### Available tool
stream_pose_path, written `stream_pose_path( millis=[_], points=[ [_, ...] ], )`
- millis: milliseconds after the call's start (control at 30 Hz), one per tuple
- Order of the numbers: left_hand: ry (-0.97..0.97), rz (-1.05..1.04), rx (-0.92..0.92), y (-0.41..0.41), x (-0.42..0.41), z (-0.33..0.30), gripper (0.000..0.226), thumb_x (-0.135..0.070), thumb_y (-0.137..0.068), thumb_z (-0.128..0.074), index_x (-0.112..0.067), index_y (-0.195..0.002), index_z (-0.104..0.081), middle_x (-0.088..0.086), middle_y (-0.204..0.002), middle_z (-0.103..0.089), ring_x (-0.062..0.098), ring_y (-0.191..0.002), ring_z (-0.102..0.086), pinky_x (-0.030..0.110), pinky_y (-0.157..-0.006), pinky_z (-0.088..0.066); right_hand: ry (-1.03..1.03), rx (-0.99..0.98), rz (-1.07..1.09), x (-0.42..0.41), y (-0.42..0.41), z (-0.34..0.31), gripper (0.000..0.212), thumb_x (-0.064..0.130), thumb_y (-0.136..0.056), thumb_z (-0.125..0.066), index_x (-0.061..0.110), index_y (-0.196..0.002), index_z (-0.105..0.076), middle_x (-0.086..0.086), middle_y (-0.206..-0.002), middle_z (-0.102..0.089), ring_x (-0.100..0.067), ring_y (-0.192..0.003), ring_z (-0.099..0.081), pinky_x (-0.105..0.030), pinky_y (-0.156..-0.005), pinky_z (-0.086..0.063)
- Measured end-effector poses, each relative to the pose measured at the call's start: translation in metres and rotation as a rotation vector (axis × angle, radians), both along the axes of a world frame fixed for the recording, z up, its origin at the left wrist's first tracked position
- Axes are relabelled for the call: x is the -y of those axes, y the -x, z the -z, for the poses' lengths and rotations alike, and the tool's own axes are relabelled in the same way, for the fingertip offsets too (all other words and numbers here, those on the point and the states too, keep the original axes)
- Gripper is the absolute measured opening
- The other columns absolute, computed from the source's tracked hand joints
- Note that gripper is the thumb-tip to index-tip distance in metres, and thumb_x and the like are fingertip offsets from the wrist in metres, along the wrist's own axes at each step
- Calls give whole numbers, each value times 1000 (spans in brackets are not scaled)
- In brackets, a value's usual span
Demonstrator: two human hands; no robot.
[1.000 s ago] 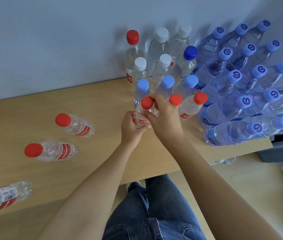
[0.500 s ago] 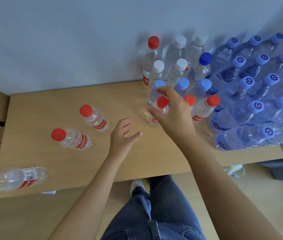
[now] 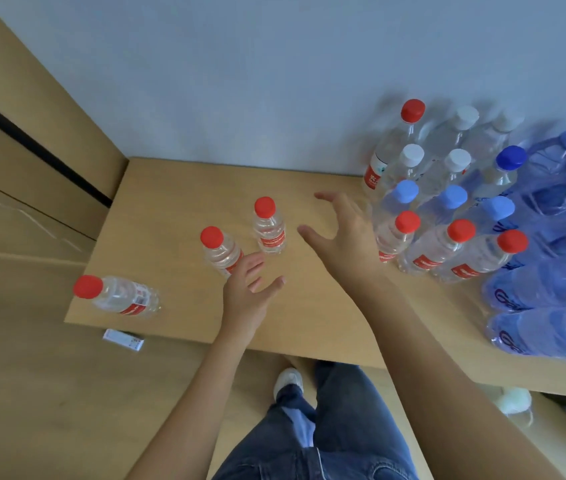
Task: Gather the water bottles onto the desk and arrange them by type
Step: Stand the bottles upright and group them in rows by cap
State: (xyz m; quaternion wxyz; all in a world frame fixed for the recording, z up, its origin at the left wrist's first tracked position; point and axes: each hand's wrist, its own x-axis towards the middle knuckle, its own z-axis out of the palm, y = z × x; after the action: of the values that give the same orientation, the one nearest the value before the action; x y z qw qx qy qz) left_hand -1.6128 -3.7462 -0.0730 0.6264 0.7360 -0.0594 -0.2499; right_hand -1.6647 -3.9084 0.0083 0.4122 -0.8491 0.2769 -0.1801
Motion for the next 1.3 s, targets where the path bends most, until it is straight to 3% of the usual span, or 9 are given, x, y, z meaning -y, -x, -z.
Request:
stream_pose_path(
  millis=[133,367,500,667,800,933,1067,1200,1300],
  points=[
    [-18,-50,0,-2,-9,-2,45,-7,-80,-80,-21,-117,-59,-6,-124,-61,2,-117,-58,21,-99,-48,-76,-90,-125,-6,-22,7,59,29,-85,-74,17,-138,-49,5,-140,-52,-9,-126,-45,2,-84,-25],
    [-44,-130,-17,-3,-12,-2,43,-7,-79,-81,-20,-115,-62,-9,-122,-64,7,-117,-60,17,-93,-50,-205,-196,-273,-7,-59,20,71,30,-83,-77,22,-143,-42,6,-145,-49,-12,-130,-45,-15,-91,-28],
    [-49,-147,-5,-2,-11,-2,42,-5,-79,-81,-31,-105,-61,-11,-120,-64,7,-115,-61,21,-95,-49,-299,-167,-310,-9,-65,33,53,21,-80,-79,22,-126,-52,6,-117,-62,-12,-104,-56,-24,-84,-41],
    [-85,-108,18,2,-12,-2,45,-9,-79,-82,-40,-103,-59,-19,-120,-61,2,-118,-58,18,-94,-48,-414,-94,-278,-3,-53,40,40,17,-78,-81,21,-111,-58,9,-97,-66,-3,-88,-59,-13,-76,-45],
    [-141,5,30,7,-12,-2,59,-16,-73,-87,-46,-111,-53,-30,-123,-52,-19,-118,-45,13,-95,-40,-498,-112,-274,9,-31,31,30,24,-80,-80,21,-106,-65,9,-98,-70,-2,-91,-63,-26,-83,-50],
    [-120,207,-21,16,-5,-10,72,-25,-69,-90,-27,-131,-53,-21,-128,-58,-9,-122,-49,23,-103,-40,-495,-102,-275,11,-7,15,22,35,-84,-76,22,-100,-69,2,-97,-73,-21,-93,-67,-46,-92,-54],
    [-82,332,-28,33,7,-31,67,-43,-63,-86,-30,-122,-56,-12,-109,-68,4,-102,-66,29,-87,-53,-568,-37,-191,5,17,-3,23,37,-86,-73,17,-98,-69,-7,-99,-73,-26,-96,-70,-49,-93,-54],
    [-32,416,-67,47,13,-47,52,-29,-74,-87,-23,-118,-58,-3,-102,-71,12,-92,-70,29,-77,-58,-619,74,-95,4,39,-18,23,33,-89,-71,10,-95,-71,-10,-91,-74,-17,-84,-71,-31,-77,-57],
    [0,492,-90,52,15,-61,45,-23,-76,-86,-21,-113,-61,-3,-95,-73,10,-86,-71,21,-63,-56,-727,119,-44,7,58,-26,27,36,-90,-69,10,-99,-71,-3,-92,-74,-15,-86,-70,-29,-78,-54]
  ],
)
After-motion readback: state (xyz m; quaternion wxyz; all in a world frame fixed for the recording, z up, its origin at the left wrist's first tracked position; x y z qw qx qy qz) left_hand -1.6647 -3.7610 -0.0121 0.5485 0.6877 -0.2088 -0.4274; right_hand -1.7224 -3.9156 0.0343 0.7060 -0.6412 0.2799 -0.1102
